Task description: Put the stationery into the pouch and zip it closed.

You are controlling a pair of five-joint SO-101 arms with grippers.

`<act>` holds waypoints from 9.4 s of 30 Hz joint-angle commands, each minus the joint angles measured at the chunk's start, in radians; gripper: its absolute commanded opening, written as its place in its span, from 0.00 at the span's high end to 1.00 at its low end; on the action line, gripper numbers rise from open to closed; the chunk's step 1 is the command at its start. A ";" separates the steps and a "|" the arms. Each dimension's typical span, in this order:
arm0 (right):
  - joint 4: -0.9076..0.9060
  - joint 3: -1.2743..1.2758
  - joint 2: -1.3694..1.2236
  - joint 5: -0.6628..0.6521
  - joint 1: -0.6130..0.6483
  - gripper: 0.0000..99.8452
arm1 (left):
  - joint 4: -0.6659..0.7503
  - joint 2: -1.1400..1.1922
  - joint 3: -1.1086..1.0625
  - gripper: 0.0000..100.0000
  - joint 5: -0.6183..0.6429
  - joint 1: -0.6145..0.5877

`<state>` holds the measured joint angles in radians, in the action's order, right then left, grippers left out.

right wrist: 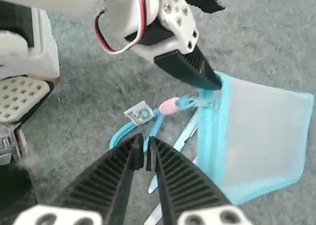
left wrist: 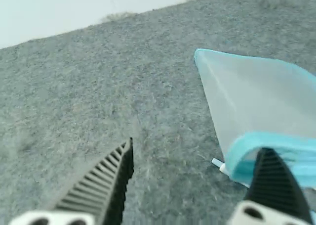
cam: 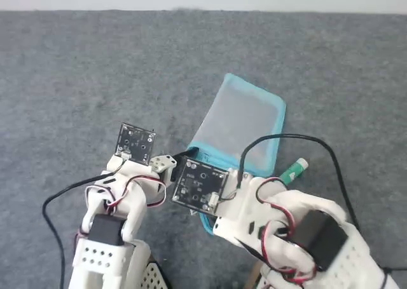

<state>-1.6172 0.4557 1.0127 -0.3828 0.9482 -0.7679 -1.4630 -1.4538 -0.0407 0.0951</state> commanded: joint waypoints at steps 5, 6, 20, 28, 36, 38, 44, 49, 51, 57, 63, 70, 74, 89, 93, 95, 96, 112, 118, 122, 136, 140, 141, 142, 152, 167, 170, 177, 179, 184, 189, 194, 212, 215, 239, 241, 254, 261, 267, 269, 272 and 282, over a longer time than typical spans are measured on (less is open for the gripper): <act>0.042 0.015 0.013 -0.003 0.005 0.99 | 0.121 -0.014 -0.058 0.73 0.011 0.155; 0.042 0.018 0.013 -0.003 0.005 0.99 | 0.121 -0.014 -0.058 0.75 0.009 0.175; 0.302 0.265 0.013 0.057 0.001 0.99 | 0.081 -0.015 0.054 0.99 0.038 -0.052; 0.473 0.404 0.007 0.094 -0.001 0.99 | 0.051 -0.015 0.088 0.99 0.040 -0.100; 0.559 0.316 -0.354 0.146 -0.001 0.86 | -0.081 -0.012 0.257 0.99 0.066 -0.519; 0.544 0.232 -0.472 0.150 -0.001 0.83 | -0.137 -0.012 0.300 0.99 0.063 -0.559; 0.492 -0.017 -0.817 0.245 -0.007 0.81 | -0.241 0.031 0.412 0.99 0.031 -0.647; 0.423 -0.172 -0.998 0.270 -0.013 0.81 | -0.245 0.272 0.532 0.99 0.012 -0.749; 0.424 -0.198 -1.044 0.281 -0.004 0.81 | -0.245 0.361 0.572 0.99 0.012 -0.770; 0.424 -0.273 -1.159 0.334 -0.007 0.81 | -0.242 0.448 0.622 0.99 0.011 -0.821; 0.426 -0.347 -1.288 0.334 -0.024 0.81 | -0.245 0.446 0.625 0.99 0.011 -0.818; 0.414 -0.434 -1.417 0.334 -0.042 0.83 | -0.242 0.446 0.622 0.99 0.011 -0.816; 0.374 -0.474 -1.443 0.334 -0.044 0.98 | -0.242 0.453 0.621 0.99 0.012 -0.815; 0.007 -0.423 -0.797 0.072 -0.390 0.99 | -0.284 0.454 0.533 0.83 -0.084 -0.480; 0.025 -0.298 -0.539 0.008 -0.438 0.99 | -0.282 0.446 0.498 0.79 -0.123 -0.342; 0.061 -0.219 -0.424 -0.002 -0.435 0.99 | -0.282 0.446 0.492 0.79 -0.137 -0.288; 0.079 -0.183 -0.377 -0.003 -0.433 0.99 | -0.284 0.446 0.490 0.79 -0.138 -0.267; 0.108 -0.040 -0.259 -0.008 -0.311 0.99 | -0.285 0.259 0.378 0.72 -0.083 0.115; 0.087 -0.032 -0.262 -0.008 -0.271 0.99 | -0.385 0.103 0.415 0.72 -0.081 0.120; 0.088 -0.026 -0.262 -0.008 -0.268 0.99 | -0.431 0.046 0.444 0.72 -0.081 0.118; 0.048 -0.064 -0.249 0.000 -0.211 0.99 | -0.287 0.084 0.321 0.72 -0.086 0.120; -0.007 -0.133 -0.249 0.002 -0.157 0.99 | -0.227 0.172 0.311 0.72 -0.083 0.118; -0.015 -0.143 -0.249 0.003 -0.154 0.99 | -0.213 0.187 0.308 0.72 -0.083 0.117; -0.019 -0.146 -0.249 0.003 -0.145 0.99 | -0.201 0.201 0.306 0.72 -0.083 0.115; -0.025 -0.158 -0.179 0.003 -0.145 0.99 | -0.127 0.222 0.245 0.72 -0.087 0.112; -0.143 -0.284 -0.151 0.003 -0.140 0.99 | -0.049 0.224 0.202 0.73 -0.058 0.114; -0.145 -0.284 -0.150 0.003 -0.140 0.99 | -0.003 0.224 0.179 0.76 -0.025 0.120; -0.160 -0.282 -0.143 0.003 -0.085 0.99 | 0.166 0.224 0.071 0.85 -0.011 0.115; -0.160 -0.282 -0.147 0.003 -0.087 0.99 | 0.166 0.224 0.073 0.88 -0.009 0.101; -0.145 -0.229 -0.151 -0.002 -0.133 0.99 | 0.147 0.222 0.117 0.99 0.003 -0.038; -0.070 -0.143 -0.151 0.002 -0.200 0.99 | 0.077 0.222 0.177 0.99 0.037 -0.103; 0.051 -0.015 -0.153 0.052 -0.196 0.99 | 0.058 0.216 0.196 0.98 0.041 -0.150; 0.317 -0.301 -1.043 0.259 0.001 0.88 | -0.506 0.667 1.129 0.93 -0.262 -0.775; 0.308 -0.361 -1.132 0.298 0.025 0.88 | -0.508 0.878 1.326 0.93 -0.278 -0.882; 0.400 -0.583 -1.486 0.351 -0.039 0.87 | -0.637 1.306 1.741 0.93 -0.310 -0.941; 0.387 -0.605 -1.500 0.348 -0.051 0.87 | -0.637 1.306 1.741 0.93 -0.311 -0.941; 0.389 -0.640 -1.578 0.345 -0.051 0.85 | -0.637 1.301 1.739 0.93 -0.310 -0.924; 0.314 -0.640 -1.527 0.347 -0.085 0.99 | -0.641 1.297 1.741 0.93 -0.311 -0.922; 0.140 -0.595 -1.262 0.235 -0.140 0.99 | -0.796 1.297 1.741 0.93 -0.313 -0.750; 0.114 -0.539 -1.124 0.186 -0.170 0.99 | -0.832 1.297 1.739 0.93 -0.311 -0.681; 0.104 -0.423 -0.875 0.084 -0.223 0.99 | -0.872 1.250 1.727 0.93 -0.308 -0.583; 0.102 -0.086 -0.262 -0.048 -0.282 0.99 | -0.695 0.802 1.115 0.81 -0.308 -0.339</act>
<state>-1.5052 0.3529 0.6045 -0.4089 0.6782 -1.5443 -0.5102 -0.1189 -0.3460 -0.3268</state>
